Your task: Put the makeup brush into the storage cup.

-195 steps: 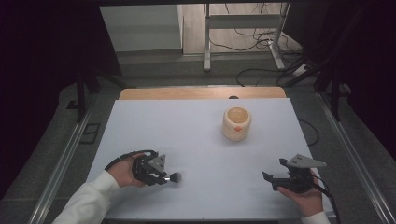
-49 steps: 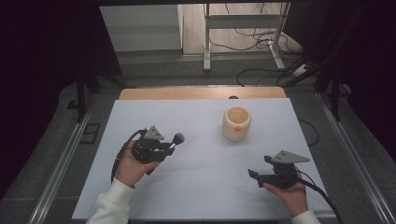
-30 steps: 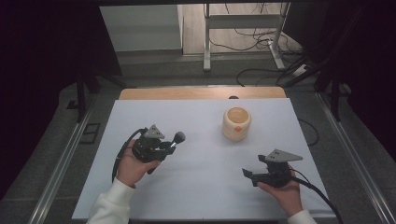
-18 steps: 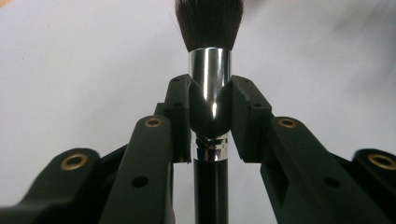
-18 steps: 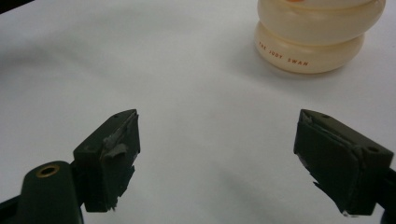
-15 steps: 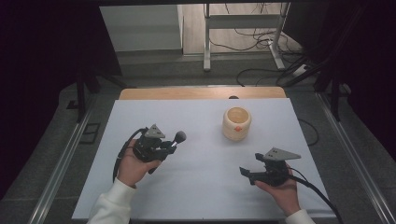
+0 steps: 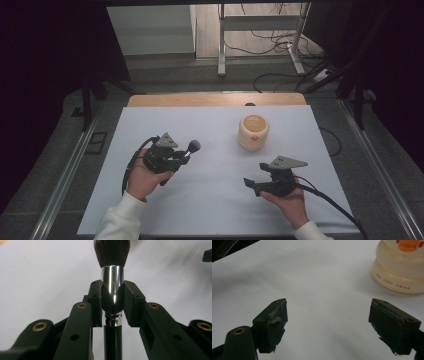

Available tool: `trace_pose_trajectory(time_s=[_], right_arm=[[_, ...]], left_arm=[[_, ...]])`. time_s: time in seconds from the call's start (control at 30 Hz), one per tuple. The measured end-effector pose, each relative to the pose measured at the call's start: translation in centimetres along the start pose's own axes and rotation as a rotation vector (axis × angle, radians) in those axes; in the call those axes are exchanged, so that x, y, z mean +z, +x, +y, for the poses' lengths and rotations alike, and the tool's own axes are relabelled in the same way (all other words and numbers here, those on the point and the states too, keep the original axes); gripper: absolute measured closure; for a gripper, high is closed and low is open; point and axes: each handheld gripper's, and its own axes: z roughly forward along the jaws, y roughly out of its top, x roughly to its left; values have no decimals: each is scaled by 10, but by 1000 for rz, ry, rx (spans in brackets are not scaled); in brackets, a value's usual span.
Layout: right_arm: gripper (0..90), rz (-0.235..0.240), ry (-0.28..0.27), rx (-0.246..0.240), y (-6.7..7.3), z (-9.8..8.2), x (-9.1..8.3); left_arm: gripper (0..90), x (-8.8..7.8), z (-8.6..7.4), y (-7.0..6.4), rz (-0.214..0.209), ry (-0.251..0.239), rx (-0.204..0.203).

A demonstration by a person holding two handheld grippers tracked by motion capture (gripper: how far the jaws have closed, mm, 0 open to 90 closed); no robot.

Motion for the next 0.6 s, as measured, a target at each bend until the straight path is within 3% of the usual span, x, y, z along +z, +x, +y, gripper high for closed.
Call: trace_pose_trajectory(time_s=[0.6], right_arm=[[167,64,-8,-18,19,13,22]], left_arm=[[709,3,5,-5,-10,-17,10]])
